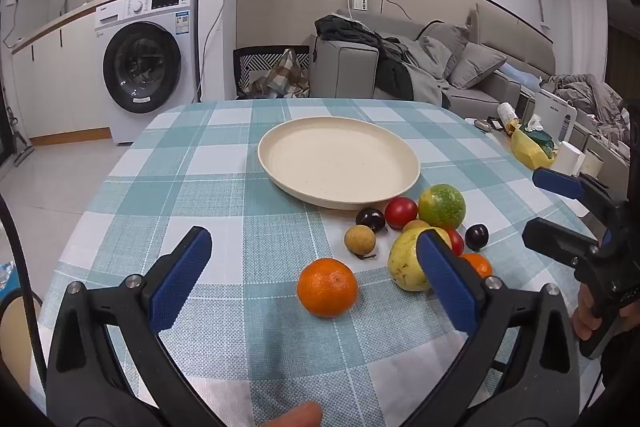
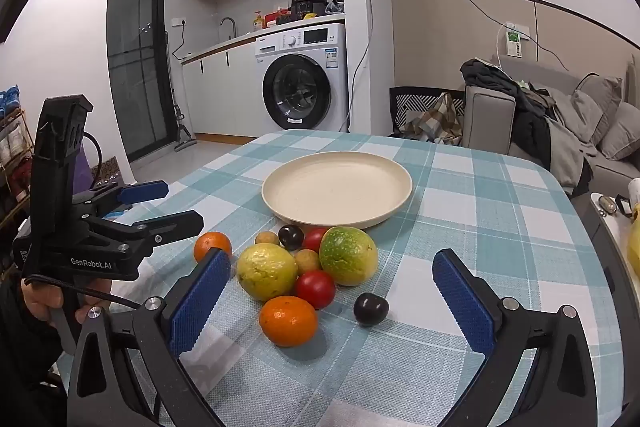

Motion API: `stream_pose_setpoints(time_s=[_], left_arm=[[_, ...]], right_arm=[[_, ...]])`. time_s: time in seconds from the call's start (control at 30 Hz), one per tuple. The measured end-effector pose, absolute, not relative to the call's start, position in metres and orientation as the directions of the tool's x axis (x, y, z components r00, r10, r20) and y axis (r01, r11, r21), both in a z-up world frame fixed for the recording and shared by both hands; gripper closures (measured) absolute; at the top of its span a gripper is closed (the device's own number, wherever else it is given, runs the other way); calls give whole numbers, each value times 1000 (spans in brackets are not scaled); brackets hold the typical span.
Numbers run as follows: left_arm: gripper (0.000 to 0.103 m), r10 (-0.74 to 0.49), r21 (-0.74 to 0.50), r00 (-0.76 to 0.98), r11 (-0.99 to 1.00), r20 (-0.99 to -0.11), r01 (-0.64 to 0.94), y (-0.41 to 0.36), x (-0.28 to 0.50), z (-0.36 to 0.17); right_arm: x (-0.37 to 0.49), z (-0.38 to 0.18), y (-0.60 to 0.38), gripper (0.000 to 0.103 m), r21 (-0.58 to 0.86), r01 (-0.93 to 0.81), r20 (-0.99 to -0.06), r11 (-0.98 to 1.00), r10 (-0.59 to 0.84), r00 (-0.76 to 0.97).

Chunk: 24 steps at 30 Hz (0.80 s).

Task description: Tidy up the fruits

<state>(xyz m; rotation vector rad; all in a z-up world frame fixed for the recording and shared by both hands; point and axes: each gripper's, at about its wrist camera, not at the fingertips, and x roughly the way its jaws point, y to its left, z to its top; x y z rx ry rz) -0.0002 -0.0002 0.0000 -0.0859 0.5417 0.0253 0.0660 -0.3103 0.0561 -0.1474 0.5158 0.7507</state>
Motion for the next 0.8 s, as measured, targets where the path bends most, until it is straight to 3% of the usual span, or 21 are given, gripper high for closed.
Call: stream_pose_setpoints(time_s=[0.8], left_arm=[[1, 3, -67, 855, 997, -519, -44, -1, 0, 0]], right_arm=[[65, 56, -309, 0, 44, -683, -498, 729, 609, 618]])
